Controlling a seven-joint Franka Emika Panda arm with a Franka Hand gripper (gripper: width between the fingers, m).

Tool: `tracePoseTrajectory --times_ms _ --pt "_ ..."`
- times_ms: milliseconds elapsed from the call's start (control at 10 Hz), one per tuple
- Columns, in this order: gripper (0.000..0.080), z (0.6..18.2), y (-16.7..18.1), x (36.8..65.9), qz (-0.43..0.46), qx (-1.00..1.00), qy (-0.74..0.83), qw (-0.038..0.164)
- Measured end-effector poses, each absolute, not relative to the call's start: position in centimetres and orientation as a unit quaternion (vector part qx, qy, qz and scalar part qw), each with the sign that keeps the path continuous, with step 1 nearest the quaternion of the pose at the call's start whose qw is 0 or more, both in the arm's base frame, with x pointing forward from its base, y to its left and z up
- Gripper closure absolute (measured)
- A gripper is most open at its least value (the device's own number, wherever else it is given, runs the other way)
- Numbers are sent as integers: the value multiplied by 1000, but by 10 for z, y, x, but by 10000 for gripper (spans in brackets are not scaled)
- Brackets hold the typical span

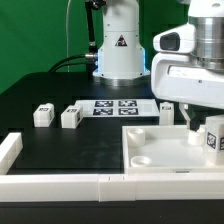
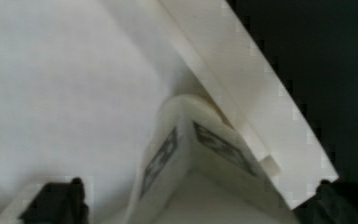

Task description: Assemble one leg

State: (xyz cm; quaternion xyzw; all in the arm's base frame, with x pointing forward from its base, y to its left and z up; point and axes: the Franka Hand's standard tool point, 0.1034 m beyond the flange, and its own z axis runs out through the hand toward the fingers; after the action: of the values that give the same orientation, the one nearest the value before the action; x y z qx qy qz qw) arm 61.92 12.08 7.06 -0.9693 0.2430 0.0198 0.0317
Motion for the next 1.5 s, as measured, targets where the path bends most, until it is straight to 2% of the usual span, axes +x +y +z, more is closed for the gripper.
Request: tracePoseTrajectory --times_ms 400,600,800,1000,1400,1500 --pt "151 71 121 621 13 -1000 -1 24" --pt "151 71 117 621 11 -996 -82 23" --pt "176 70 117 621 11 -996 -87 23" --pt "514 70 117 621 11 -996 -87 23" --pt "510 70 117 621 12 -998 -62 23" --pt "510 70 118 621 10 -1000 5 26"
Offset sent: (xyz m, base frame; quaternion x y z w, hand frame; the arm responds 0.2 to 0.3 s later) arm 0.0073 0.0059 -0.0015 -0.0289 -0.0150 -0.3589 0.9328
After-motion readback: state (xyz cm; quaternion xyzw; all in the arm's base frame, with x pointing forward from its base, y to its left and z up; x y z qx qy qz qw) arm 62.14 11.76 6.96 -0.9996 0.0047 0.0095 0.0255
